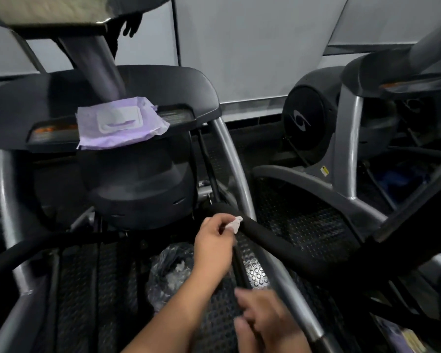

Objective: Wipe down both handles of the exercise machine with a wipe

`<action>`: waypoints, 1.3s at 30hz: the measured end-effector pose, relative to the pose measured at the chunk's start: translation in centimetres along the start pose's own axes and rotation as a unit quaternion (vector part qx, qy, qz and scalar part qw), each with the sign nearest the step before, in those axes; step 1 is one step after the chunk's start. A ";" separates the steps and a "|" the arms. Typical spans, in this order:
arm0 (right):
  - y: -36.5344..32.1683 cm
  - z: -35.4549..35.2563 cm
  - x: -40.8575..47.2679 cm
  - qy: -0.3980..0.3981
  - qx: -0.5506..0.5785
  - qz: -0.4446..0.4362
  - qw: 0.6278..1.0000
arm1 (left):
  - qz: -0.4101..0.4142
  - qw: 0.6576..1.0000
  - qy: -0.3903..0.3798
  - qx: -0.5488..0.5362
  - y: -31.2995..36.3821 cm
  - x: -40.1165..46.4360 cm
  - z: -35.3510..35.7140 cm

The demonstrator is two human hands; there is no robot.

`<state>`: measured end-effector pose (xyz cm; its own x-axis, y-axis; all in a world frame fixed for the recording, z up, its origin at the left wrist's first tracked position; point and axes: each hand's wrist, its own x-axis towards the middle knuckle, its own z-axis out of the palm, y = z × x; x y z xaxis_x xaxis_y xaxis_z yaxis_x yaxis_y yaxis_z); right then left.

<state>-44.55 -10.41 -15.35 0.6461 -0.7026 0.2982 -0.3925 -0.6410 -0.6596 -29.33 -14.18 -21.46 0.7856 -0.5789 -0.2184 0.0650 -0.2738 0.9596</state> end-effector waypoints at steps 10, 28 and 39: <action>1.8 13.8 7.7 -0.219 0.050 0.115 0.968 | -0.039 0.998 0.021 -0.042 -4.0 0.5 -9.2; 27.6 49.0 -0.8 -0.345 -0.022 0.279 0.896 | -0.063 0.868 -0.066 0.488 -43.8 11.5 -16.4; 33.6 56.0 -0.7 -0.401 -0.041 0.207 0.892 | -0.005 0.827 -0.080 0.556 -51.6 15.5 -15.8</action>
<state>-21.57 -14.13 -76.40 0.6822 -0.4590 -0.5692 -0.7312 -0.4213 -0.5366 -10.77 3.06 -71.54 0.6916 -0.6416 -0.3318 -0.6048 -0.7655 0.2197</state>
